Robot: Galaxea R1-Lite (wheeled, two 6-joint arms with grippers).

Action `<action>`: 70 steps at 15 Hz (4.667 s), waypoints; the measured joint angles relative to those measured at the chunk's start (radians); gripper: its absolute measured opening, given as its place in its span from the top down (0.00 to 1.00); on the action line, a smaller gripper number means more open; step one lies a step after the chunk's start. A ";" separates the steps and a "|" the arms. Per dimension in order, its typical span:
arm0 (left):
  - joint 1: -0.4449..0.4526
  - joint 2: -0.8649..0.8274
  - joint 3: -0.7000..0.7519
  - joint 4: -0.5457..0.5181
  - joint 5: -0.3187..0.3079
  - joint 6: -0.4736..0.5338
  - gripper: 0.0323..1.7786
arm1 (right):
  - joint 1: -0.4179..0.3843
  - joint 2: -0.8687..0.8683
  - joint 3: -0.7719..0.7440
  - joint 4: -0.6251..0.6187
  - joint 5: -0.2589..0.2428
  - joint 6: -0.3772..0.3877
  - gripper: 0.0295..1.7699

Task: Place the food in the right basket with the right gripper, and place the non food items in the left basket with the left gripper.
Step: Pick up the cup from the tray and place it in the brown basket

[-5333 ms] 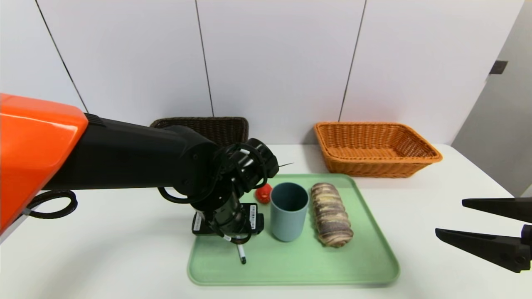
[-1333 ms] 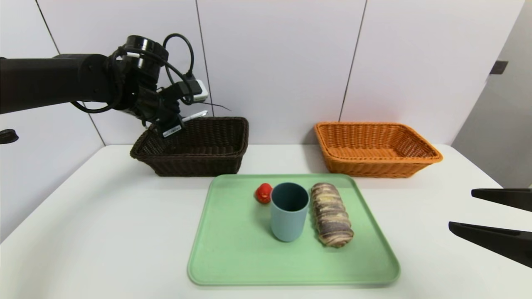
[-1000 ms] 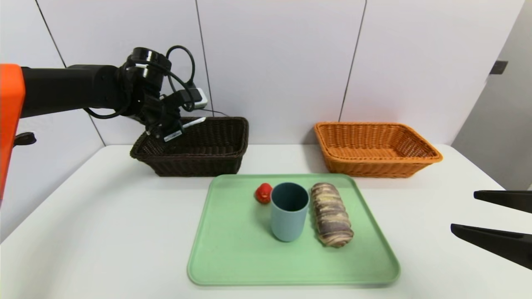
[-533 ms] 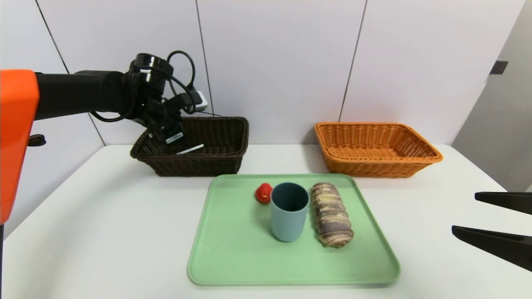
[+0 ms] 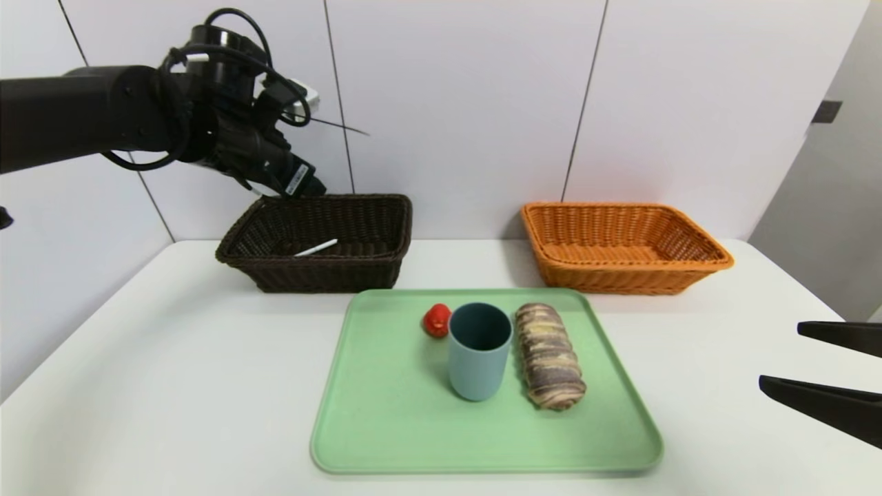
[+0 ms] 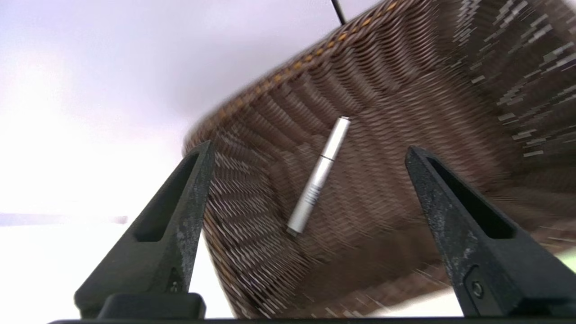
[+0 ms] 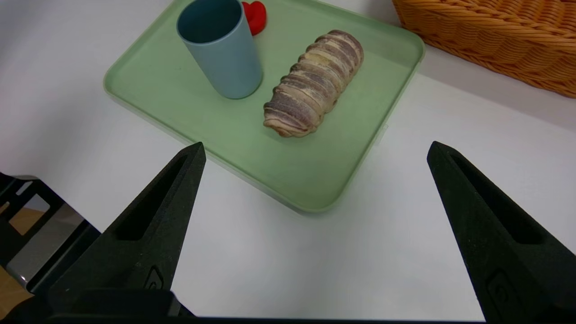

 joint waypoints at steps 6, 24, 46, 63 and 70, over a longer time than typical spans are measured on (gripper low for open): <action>-0.136 -0.255 0.353 -0.038 -0.081 -0.276 0.09 | 0.001 -0.017 0.000 0.001 0.001 0.005 0.04; -0.473 -0.560 1.326 -0.870 -0.353 -0.288 0.05 | 0.026 -0.072 -0.061 0.018 0.097 0.007 0.04; -0.538 -0.072 1.215 -1.375 -0.354 -0.286 0.05 | 0.126 -0.034 -0.119 0.052 0.094 0.004 0.04; -0.529 -0.073 1.125 -1.348 -0.319 -0.289 0.36 | 0.116 -0.041 -0.109 0.052 0.094 0.004 0.04; -0.379 -0.221 0.863 -0.979 -0.264 -0.287 0.36 | 0.108 -0.053 -0.095 0.050 0.096 0.006 0.04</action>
